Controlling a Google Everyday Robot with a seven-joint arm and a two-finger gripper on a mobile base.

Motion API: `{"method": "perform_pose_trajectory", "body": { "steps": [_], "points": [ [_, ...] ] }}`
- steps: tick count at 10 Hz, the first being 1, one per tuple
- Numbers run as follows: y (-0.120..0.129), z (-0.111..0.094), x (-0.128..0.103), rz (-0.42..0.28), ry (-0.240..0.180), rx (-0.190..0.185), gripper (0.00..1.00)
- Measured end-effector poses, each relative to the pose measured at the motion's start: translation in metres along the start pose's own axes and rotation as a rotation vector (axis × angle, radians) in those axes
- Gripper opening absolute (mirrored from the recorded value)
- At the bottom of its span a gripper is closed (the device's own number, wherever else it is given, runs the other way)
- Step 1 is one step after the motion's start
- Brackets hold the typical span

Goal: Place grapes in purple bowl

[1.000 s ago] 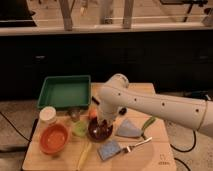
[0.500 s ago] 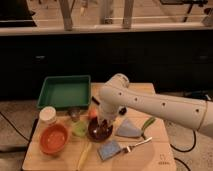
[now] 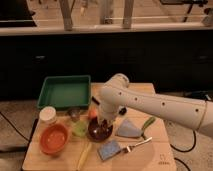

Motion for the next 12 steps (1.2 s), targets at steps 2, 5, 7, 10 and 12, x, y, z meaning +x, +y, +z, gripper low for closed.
{"method": "perform_pose_trajectory", "body": {
  "steps": [2, 5, 7, 10, 12],
  "points": [
    [0.0002, 0.0007, 0.0000, -0.002, -0.003, -0.001, 0.52],
    [-0.0005, 0.0007, 0.0004, -0.004, -0.006, 0.001, 0.79],
    [-0.0006, 0.0014, 0.0010, -0.005, -0.009, 0.002, 0.80],
    [-0.0002, 0.0025, 0.0026, -0.006, -0.015, 0.003, 0.80],
    [0.0000, 0.0026, 0.0034, -0.008, -0.020, 0.006, 0.80]
  ]
}}
